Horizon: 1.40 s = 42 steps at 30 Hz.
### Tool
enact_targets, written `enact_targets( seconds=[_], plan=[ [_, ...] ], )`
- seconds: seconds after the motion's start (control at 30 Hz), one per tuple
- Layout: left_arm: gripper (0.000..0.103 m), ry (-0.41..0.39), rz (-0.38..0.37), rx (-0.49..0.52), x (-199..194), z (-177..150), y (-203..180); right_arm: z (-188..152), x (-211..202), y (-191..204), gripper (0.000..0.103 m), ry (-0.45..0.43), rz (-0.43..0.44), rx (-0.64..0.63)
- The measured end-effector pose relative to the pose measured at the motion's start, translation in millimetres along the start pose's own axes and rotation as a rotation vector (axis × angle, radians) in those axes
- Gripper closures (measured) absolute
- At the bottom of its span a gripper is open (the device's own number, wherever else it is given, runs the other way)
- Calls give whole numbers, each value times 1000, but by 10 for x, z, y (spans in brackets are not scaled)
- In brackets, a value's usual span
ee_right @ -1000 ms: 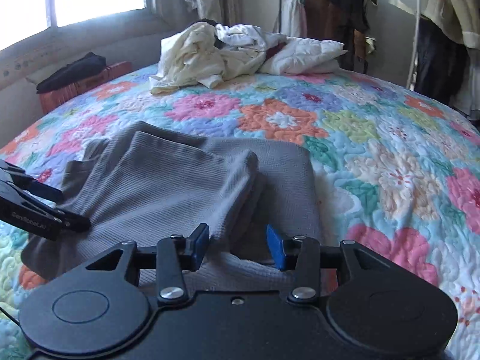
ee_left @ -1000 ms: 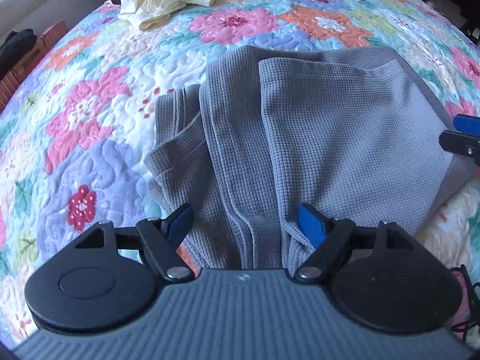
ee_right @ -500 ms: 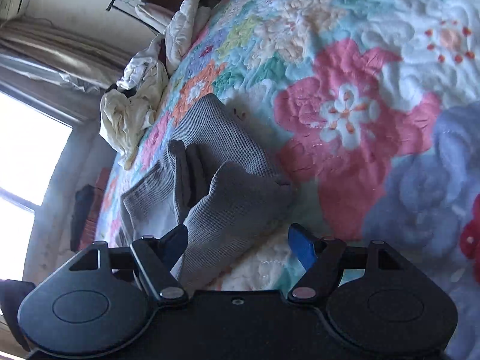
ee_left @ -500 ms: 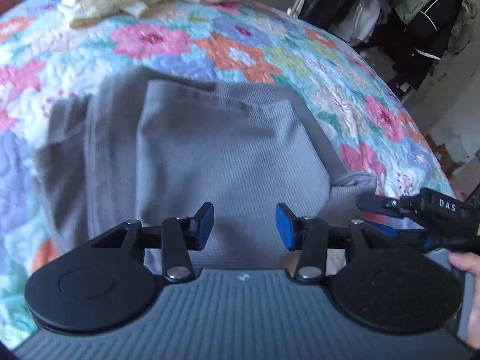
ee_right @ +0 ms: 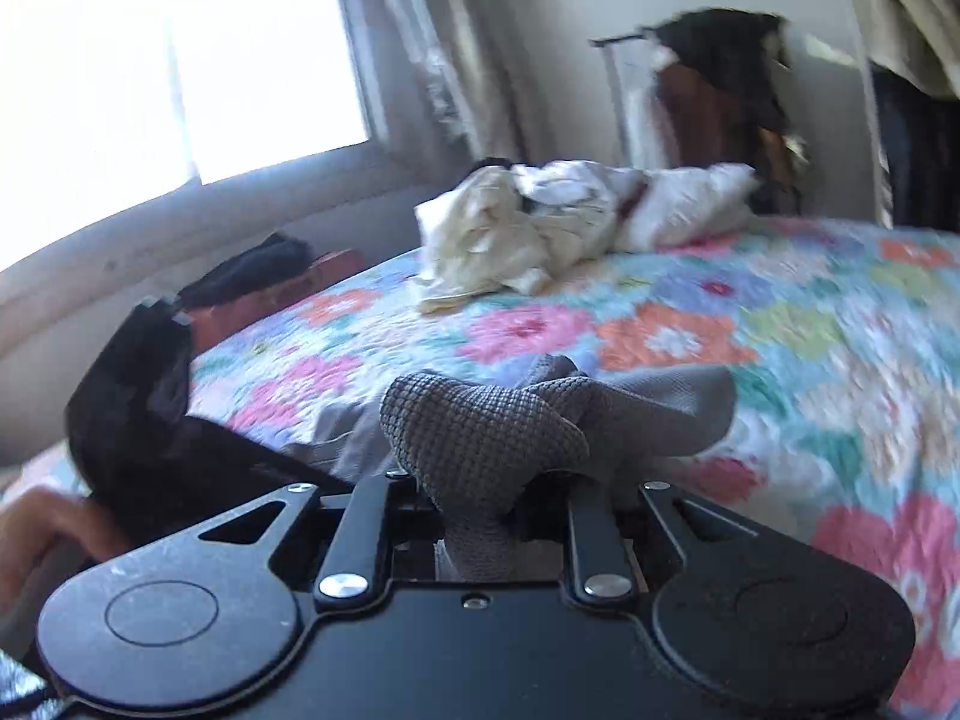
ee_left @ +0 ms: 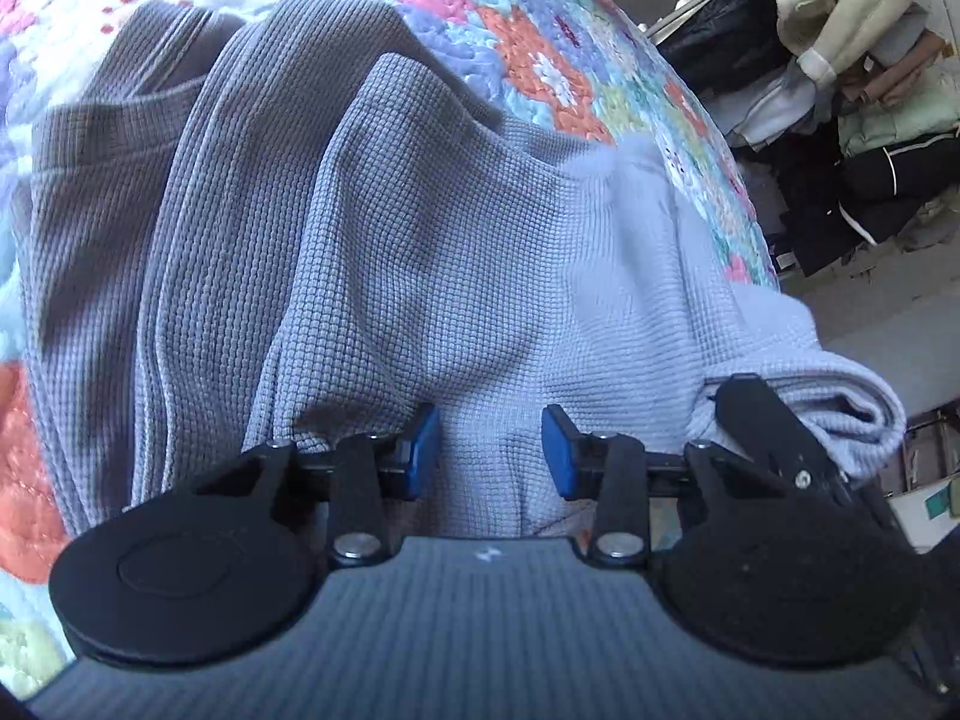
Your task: Fold clothes
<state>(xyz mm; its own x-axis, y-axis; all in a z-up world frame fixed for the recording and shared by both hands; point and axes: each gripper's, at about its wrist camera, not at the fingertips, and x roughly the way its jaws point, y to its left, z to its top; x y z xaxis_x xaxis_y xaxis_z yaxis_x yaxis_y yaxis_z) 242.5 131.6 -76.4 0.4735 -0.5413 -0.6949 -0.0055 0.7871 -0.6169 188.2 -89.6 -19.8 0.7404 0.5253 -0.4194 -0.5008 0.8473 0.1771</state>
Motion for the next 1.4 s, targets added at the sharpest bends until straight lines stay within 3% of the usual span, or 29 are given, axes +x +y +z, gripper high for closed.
enact_targets(
  seconds=[0.07,0.23,0.37,0.53,0.73,0.87,0.93,1.07,1.27,1.4],
  plan=[
    [69,-21,41,43,-95,15,-42,24,22,144,82,22,17,-57],
    [62,-70,22,-63,-505,181,291,4,87,247,82,39,58,-52],
    [54,-99,-53,-83,-716,335,494,31,166,433,82,59,91,-123],
    [54,-125,-97,-73,-778,442,491,-46,310,692,82,120,125,-221],
    [43,-93,-58,75,-829,372,358,-117,365,891,82,142,148,-250],
    [42,-46,-54,140,-703,350,289,-208,418,946,82,178,173,-262],
    [42,5,10,175,-553,318,247,-292,494,976,81,212,176,-287],
    [40,22,151,231,-430,303,219,-366,558,1033,80,220,165,-289],
    [40,36,114,155,-463,330,380,-244,391,1048,71,258,153,-271],
    [40,33,109,119,-477,355,423,-130,84,818,63,195,166,-90]
  ],
)
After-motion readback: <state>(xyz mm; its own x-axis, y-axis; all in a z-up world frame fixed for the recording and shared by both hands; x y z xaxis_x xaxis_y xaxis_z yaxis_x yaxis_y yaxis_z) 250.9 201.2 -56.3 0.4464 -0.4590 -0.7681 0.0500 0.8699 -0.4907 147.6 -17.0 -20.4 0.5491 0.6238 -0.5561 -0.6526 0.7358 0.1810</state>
